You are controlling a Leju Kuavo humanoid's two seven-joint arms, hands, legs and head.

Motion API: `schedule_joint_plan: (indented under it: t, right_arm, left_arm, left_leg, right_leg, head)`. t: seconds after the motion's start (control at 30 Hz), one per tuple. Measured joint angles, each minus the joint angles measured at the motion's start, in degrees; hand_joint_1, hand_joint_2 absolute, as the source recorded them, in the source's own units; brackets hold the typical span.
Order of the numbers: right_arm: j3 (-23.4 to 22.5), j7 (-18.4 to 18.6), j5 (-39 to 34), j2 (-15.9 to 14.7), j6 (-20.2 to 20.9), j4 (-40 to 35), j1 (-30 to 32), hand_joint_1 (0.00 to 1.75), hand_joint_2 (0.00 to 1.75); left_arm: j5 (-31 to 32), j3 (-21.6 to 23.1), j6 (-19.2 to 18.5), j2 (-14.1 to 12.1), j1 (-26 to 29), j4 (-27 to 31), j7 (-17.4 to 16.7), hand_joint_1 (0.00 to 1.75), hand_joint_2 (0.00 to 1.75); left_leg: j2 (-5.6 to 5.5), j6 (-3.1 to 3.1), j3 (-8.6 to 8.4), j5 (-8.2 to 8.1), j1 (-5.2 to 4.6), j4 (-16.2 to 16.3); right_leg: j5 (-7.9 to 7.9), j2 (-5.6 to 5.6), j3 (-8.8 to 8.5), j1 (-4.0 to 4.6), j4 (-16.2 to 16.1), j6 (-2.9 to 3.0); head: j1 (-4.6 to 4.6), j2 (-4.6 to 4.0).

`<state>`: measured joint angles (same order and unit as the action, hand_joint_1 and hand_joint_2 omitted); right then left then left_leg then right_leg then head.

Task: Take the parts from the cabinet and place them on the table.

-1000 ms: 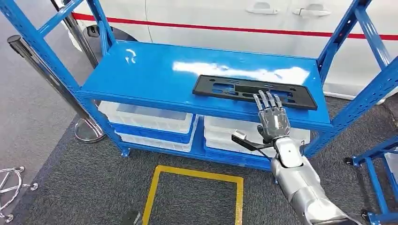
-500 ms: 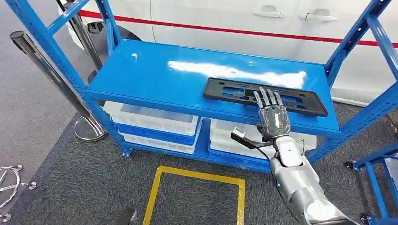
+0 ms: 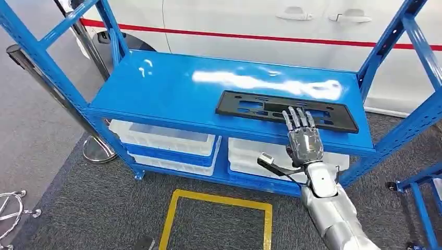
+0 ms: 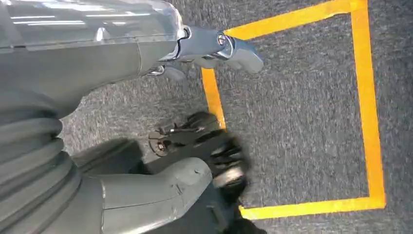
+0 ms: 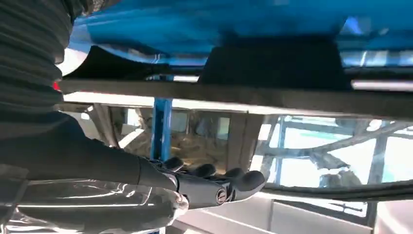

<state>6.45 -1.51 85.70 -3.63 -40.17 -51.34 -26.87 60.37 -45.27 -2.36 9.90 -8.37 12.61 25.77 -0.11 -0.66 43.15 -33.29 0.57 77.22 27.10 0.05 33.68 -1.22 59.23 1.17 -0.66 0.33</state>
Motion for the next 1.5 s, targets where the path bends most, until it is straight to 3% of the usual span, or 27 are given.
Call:
schedule_joint_plan:
  t: [0.03,0.07,0.13,0.23,0.3,0.33,0.4,0.47,0.5,0.53,0.57,0.63,0.67,0.7,0.73,0.8,0.87,0.97,1.0,1.07,1.13,1.17,1.23,1.33,1.37,1.4,1.5]
  right_arm:
    - [0.0,0.04,0.0,0.0,0.0,-0.2,0.43,0.0,1.75]
    - [0.0,0.05,0.02,0.0,0.0,-0.5,0.71,0.0,1.75]
    - [0.0,0.13,0.02,0.04,0.0,-1.03,0.88,0.0,1.75]
    - [-0.02,0.24,0.02,0.07,0.0,-1.33,1.2,0.0,1.75]
    - [-0.02,0.22,0.07,0.07,0.0,-1.66,1.52,0.0,1.75]
    - [-0.09,0.22,0.04,0.07,-0.02,-1.84,1.57,0.0,1.75]
    - [-0.15,0.22,-0.19,0.2,-0.04,-2.01,1.47,0.0,1.75]
    - [-0.88,-0.24,-1.34,0.2,-0.02,-2.27,1.99,0.0,1.75]
    - [-1.2,-0.53,-1.62,0.24,-0.02,-2.67,2.38,0.0,1.75]
    - [-1.55,-1.02,-1.84,0.37,-0.02,-3.19,2.75,0.0,1.75]
    - [-2.08,-1.55,-2.01,0.5,-0.02,-3.89,3.12,0.0,1.75]
    - [-3.41,-2.19,-1.92,0.81,-0.02,-5.09,3.38,0.0,1.75]
    - [-4.07,-2.25,-1.81,0.94,0.0,-5.2,3.45,0.0,1.75]
    - [-4.7,-2.38,-1.71,1.09,0.02,-5.29,3.48,0.0,1.75]
    - [-5.09,-2.56,-1.55,1.2,0.0,-5.7,3.98,0.0,1.75]
    - [-5.73,-2.78,-1.53,1.42,-0.02,-6.43,4.22,0.0,1.75]
    - [-6.32,-2.84,-1.22,1.77,-0.02,-6.97,4.18,0.0,1.75]
    - [-6.73,-2.84,-1.09,2.19,0.0,-7.1,4.25,0.0,1.75]
    - [-6.78,-2.89,-1.09,2.27,0.0,-7.1,4.34,0.0,1.75]
    - [-6.93,-2.89,-1.09,2.43,0.0,-7.1,4.5,0.0,1.75]
    - [-7.08,-2.89,-1.07,2.56,0.0,-7.21,4.49,0.0,1.75]
    - [-7.1,-2.89,-1.05,2.58,0.0,-7.26,4.49,0.0,1.75]
    - [-7.15,-2.75,-1.05,2.6,0.0,-7.26,4.5,0.0,1.75]
    - [-7.15,-2.78,-1.29,2.64,0.0,-7.26,4.64,0.0,1.75]
    - [-7.15,-2.86,-1.31,2.64,0.0,-7.41,4.68,0.0,1.75]
    - [-7.15,-3.06,-1.31,2.67,-0.02,-7.41,4.59,0.0,1.75]
    - [-7.56,-3.15,-1.31,2.67,0.0,-7.39,4.87,0.0,1.75]
  left_arm:
    - [0.07,0.02,0.0,0.0,0.23,0.0,0.02,0.0,1.75]
    - [0.2,0.06,0.0,-0.02,0.35,0.0,0.09,0.0,1.75]
    - [0.2,0.07,0.0,-0.04,0.38,0.0,0.15,0.0,1.75]
    - [0.22,0.11,0.0,-0.28,0.23,0.0,0.28,0.0,1.75]
    - [0.24,0.13,0.0,-0.31,0.53,0.0,0.33,0.0,1.75]
    - [0.24,0.15,0.0,-0.33,0.78,0.0,0.33,0.0,1.75]
    - [-0.33,0.15,0.02,-0.33,0.56,0.0,0.2,0.0,1.75]
    - [-0.61,0.15,0.02,-0.31,0.36,0.0,0.18,0.0,1.75]
    - [-0.61,0.13,0.0,-0.31,0.48,0.0,0.31,0.0,1.75]
    - [-0.63,0.13,-0.02,-0.31,0.59,0.0,0.48,0.0,1.75]
    - [-0.61,0.13,-0.04,-0.28,0.78,0.0,0.57,0.0,1.75]
    - [-0.59,0.15,-0.04,-0.13,0.83,0.0,0.63,0.0,1.75]
    - [-0.57,0.15,-0.04,-0.09,0.94,-0.04,0.63,0.0,1.75]
    - [-0.55,0.17,-0.04,-0.04,0.74,-0.04,0.72,0.0,1.75]
    - [-0.5,0.2,-0.04,-0.04,0.62,-0.04,0.74,0.0,1.75]
    - [-0.48,0.24,-0.02,-0.04,0.84,-0.04,0.81,0.0,1.75]
    - [-0.42,0.3,0.02,-0.07,0.57,-0.04,0.92,0.0,1.75]
    - [-0.39,0.39,0.02,-0.04,0.41,-0.04,0.98,0.0,1.75]
    - [-0.4,0.39,0.02,-0.04,0.46,-0.04,0.98,0.0,1.75]
    - [-0.41,0.42,0.02,-0.04,0.61,-0.04,0.98,0.0,1.75]
    - [-0.39,0.42,0.02,-0.04,0.53,-0.04,1.01,0.0,1.75]
    - [-0.39,0.42,0.02,-0.07,0.52,-0.04,1.01,0.0,1.75]
    - [-0.42,0.42,0.04,-0.11,0.25,-0.04,1.03,0.0,1.75]
    - [-0.42,0.44,0.13,-0.15,0.53,-0.04,1.09,0.0,1.75]
    - [-0.42,0.44,0.15,-0.02,0.51,-0.04,1.18,0.0,1.75]
    - [-0.42,0.44,0.17,-0.02,0.34,-0.04,1.2,0.0,1.75]
    - [-0.42,0.46,0.37,0.02,0.19,-0.04,1.27,0.0,1.75]
  left_leg:
    - [0.0,0.08,-0.03,1.76,0.0,-1.22]
    - [0.0,0.35,-1.6,5.04,-0.02,-5.35]
    - [0.0,1.5,-6.13,11.33,-0.38,-16.69]
    - [0.17,2.57,-7.52,9.1,-1.18,-18.9]
    - [-0.02,3.61,-9.35,8.95,-0.85,-20.01]
    - [0.07,3.62,-10.23,9.08,-0.49,-21.06]
    - [0.11,4.19,-11.66,8.66,-0.48,-21.48]
    - [-0.22,4.21,-12.31,7.72,-0.53,-21.45]
    - [-0.31,4.16,-12.69,7.25,-0.56,-21.37]
    - [-0.36,4.12,-13.24,6.73,-0.55,-21.27]
    - [-0.36,4.02,-14.03,6.03,-0.53,-21.13]
    - [-0.37,3.53,-15.53,4.47,-0.5,-20.67]
    - [-0.4,3.13,-15.86,3.83,-0.55,-20.4]
    - [-0.55,2.65,-15.46,3.45,-0.63,-19.95]
    - [-0.45,2.2,-15.17,2.98,-0.6,-19.95]
    - [-0.35,1.76,-15.86,2.87,-0.62,-19.82]
    - [-0.23,1.22,-14.27,2.19,-0.45,-16.04]
    - [-0.19,0.3,-7.24,-3.51,-0.12,-4.45]
    - [-0.19,0.17,-5.26,-4.19,-0.06,-1.96]
    - [-0.19,0.25,-4.85,-0.88,-0.02,-4.38]
    - [-0.19,1.0,-8.31,5.93,-0.07,-14.23]
    - [-0.13,1.58,-9.59,8.03,-0.34,-18.61]
    - [-0.16,2.05,-9.55,6.5,-0.85,-19.22]
    - [-0.26,2.92,-10.01,8.01,-0.91,-20.07]
    - [-0.12,3.03,-10.77,8.72,-0.15,-21.29]
    - [-0.12,3.25,-11.08,9.0,-0.35,-21.9]
    - [-0.07,3.69,-11.02,8.84,-0.6,-21.63]
  right_leg:
    - [0.4,0.06,-0.58,0.01,0.0,-0.11]
    - [0.9,0.11,-1.37,0.02,0.0,-0.23]
    - [1.95,0.09,-2.74,-0.02,-0.14,-0.5]
    - [2.35,0.02,-3.14,-0.14,-1.03,-1.68]
    - [1.21,-0.05,-3.93,0.08,-0.19,-2.47]
    - [1.63,-0.05,-3.67,-0.15,0.96,-2.54]
    - [2.97,0.03,-0.39,-0.09,7.31,-2.72]
    - [7.13,0.04,4.85,-0.11,14.13,-3.05]
    - [7.97,0.01,6.65,-0.1,15.58,-3.12]
    - [6.91,-0.01,7.37,-0.11,14.88,-3.23]
    - [4.14,-0.03,6.92,-0.14,11.76,-3.37]
    - [-3.7,-0.07,4.33,-0.17,2.18,-3.03]
    - [-4.42,-0.08,4.24,0.04,0.89,-2.63]
    - [-2.86,-0.22,4.65,0.49,-0.21,-2.4]
    - [-4.07,-0.1,4.49,0.46,0.63,-1.66]
    - [-3.5,0.05,4.29,0.59,0.6,-0.99]
    - [-3.23,0.08,2.94,0.11,-0.18,-0.37]
    - [-2.46,0.01,2.25,0.13,-0.22,0.16]
    - [-2.25,0.05,2.09,0.16,-0.17,0.15]
    - [-1.84,0.21,1.55,0.22,-0.12,0.1]
    - [-1.43,0.27,0.74,0.35,-0.12,-0.08]
    - [-1.31,0.25,0.63,0.28,-0.21,-0.19]
    - [-1.43,0.28,0.98,0.3,-0.3,-0.82]
    - [-1.64,0.28,0.48,0.41,-0.98,-2.05]
    - [-1.06,0.15,0.45,0.21,-0.63,-2.11]
    - [0.65,0.17,1.39,0.62,1.44,-2.29]
    - [6.76,0.21,7.93,0.45,14.91,-2.41]
  head:
    - [0.0,0.0]
    - [0.0,0.0]
    - [0.02,0.0]
    - [0.04,0.0]
    - [0.04,0.0]
    - [0.0,0.0]
    - [0.04,0.0]
    - [0.07,0.0]
    - [0.09,0.0]
    - [0.07,0.0]
    - [0.09,0.0]
    - [0.11,0.0]
    - [0.11,0.0]
    - [0.26,0.0]
    - [0.17,0.0]
    - [0.2,0.0]
    - [0.22,0.0]
    - [0.17,0.0]
    - [0.18,0.0]
    - [0.18,0.0]
    - [0.17,0.0]
    - [0.22,0.0]
    - [0.2,0.0]
    - [0.2,0.0]
    - [0.22,0.0]
    - [0.3,0.0]
    - [0.26,0.0]
